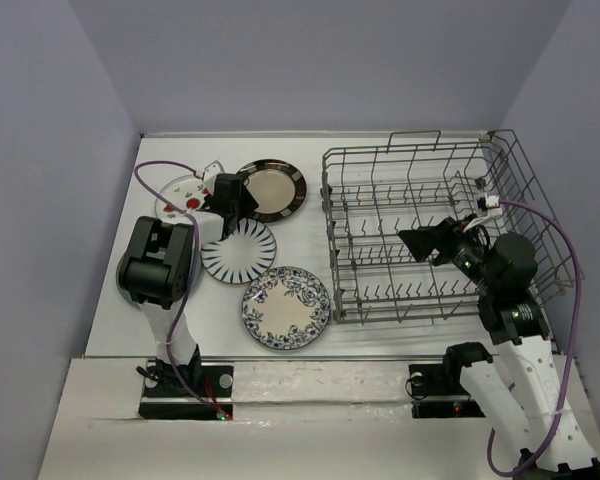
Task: Load the plates into the dish rack
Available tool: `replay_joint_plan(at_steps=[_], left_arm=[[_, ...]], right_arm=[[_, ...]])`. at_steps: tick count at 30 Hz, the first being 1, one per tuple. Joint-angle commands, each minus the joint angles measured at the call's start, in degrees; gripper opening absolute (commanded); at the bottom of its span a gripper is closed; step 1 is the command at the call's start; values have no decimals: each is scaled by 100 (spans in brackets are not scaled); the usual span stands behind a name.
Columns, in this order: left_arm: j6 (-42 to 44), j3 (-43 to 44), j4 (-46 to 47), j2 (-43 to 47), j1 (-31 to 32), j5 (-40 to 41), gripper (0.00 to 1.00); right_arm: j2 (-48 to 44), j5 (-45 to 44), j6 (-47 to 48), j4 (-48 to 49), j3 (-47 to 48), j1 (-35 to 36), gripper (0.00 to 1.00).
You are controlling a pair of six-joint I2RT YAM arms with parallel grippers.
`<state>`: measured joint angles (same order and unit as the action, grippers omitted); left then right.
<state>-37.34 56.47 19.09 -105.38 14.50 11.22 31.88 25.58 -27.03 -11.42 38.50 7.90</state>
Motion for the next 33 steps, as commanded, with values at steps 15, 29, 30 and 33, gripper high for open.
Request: replay_joint_plan(at_steps=[15,29,30,33], left_arm=[[-326,268,1184,-580,-158,-287,58],[-686,-117,2264,-677,-378,-674,6],[-704,-197,2405,-624,-404,-674,6],[-713,-531,2950,-396,-439,-674,6]], right_arm=[[55,122,-48,333,26,-25,70],[73,35,-75,351,8,-25,70],[82,43,-92,342,8,-25,70],[108,43,-110,351,8,-25,70]])
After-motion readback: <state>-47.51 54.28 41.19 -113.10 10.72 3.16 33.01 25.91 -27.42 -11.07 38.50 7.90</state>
